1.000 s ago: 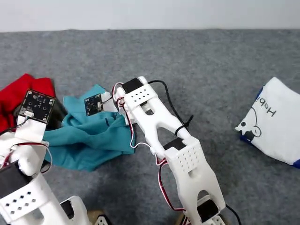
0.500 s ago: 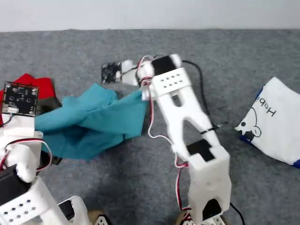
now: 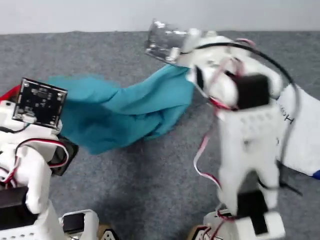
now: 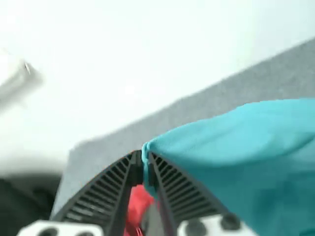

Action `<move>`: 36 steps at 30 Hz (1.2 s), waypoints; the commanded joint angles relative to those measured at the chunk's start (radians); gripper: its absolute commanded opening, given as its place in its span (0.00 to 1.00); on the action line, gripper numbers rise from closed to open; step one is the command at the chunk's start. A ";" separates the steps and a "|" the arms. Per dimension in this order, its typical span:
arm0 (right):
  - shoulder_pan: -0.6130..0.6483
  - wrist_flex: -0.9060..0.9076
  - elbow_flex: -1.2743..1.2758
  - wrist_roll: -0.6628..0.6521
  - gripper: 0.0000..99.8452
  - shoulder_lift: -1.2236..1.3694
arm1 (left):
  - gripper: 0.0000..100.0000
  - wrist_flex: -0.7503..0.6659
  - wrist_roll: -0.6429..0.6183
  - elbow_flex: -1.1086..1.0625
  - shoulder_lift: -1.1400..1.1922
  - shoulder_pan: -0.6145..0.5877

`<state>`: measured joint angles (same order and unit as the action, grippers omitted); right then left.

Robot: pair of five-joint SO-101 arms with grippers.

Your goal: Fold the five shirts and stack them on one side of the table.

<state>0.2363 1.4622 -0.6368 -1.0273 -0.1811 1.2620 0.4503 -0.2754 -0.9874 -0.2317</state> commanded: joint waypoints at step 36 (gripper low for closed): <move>-0.321 0.249 0.189 0.006 0.01 -0.288 | 0.01 0.098 0.196 0.205 -0.009 0.115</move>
<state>-0.1151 1.6724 -0.5278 -1.0273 -0.5079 1.2804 0.6314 -0.0529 -0.9981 -0.1135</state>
